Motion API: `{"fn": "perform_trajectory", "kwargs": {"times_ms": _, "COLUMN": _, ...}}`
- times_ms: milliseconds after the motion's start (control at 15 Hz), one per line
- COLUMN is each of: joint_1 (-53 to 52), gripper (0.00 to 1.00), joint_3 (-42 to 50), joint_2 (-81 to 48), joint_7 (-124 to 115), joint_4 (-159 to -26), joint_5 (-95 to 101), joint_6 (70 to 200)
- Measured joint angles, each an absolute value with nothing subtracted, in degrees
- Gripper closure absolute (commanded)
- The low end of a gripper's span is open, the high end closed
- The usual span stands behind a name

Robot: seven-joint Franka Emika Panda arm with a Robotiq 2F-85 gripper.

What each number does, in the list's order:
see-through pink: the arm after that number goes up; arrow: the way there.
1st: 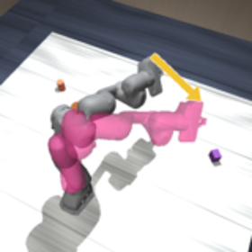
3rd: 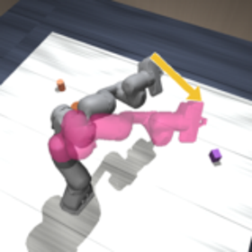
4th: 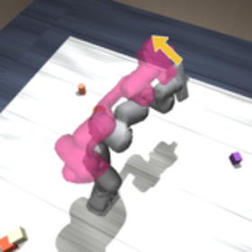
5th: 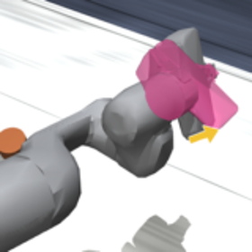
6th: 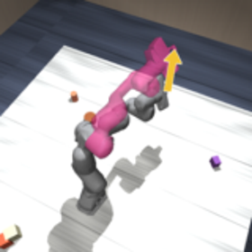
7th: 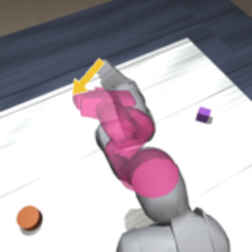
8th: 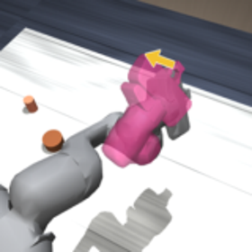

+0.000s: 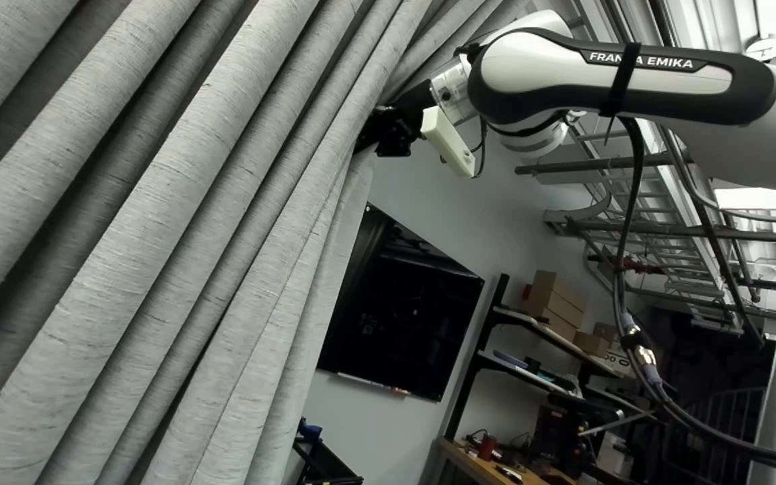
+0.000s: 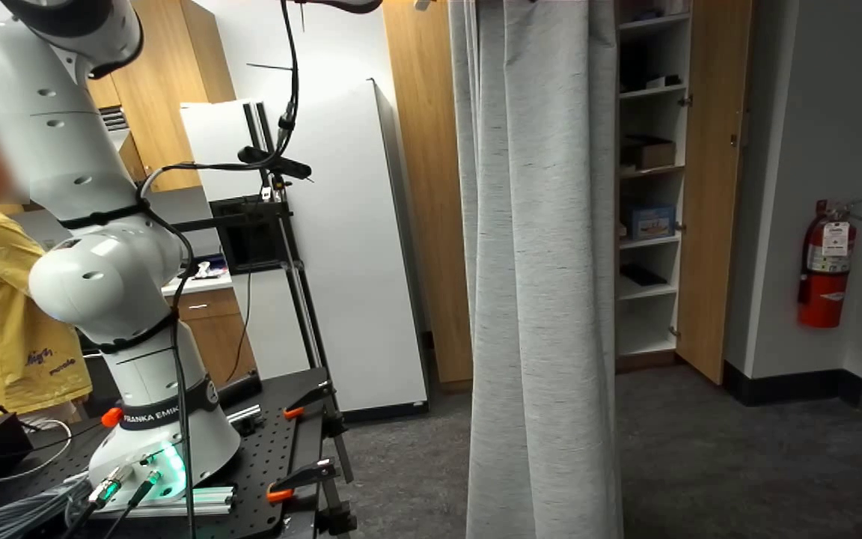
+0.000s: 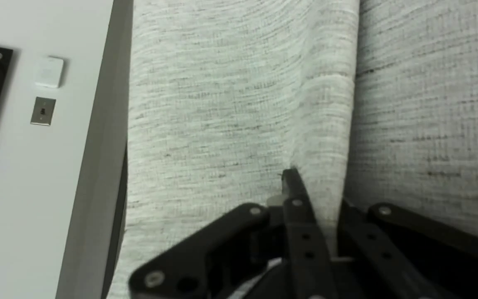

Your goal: Open the curtain.

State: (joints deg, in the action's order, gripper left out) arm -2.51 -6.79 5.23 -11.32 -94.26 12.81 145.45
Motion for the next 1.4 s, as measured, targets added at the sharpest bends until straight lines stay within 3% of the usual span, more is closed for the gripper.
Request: {"fn": "perform_trajectory", "kwargs": {"times_ms": 1400, "joint_1": -4.3, "gripper": 1.00, "joint_3": -9.3, "joint_2": 4.3, "joint_7": -8.7, "joint_4": -93.1, "joint_5": 14.8, "joint_6": 146.6}}
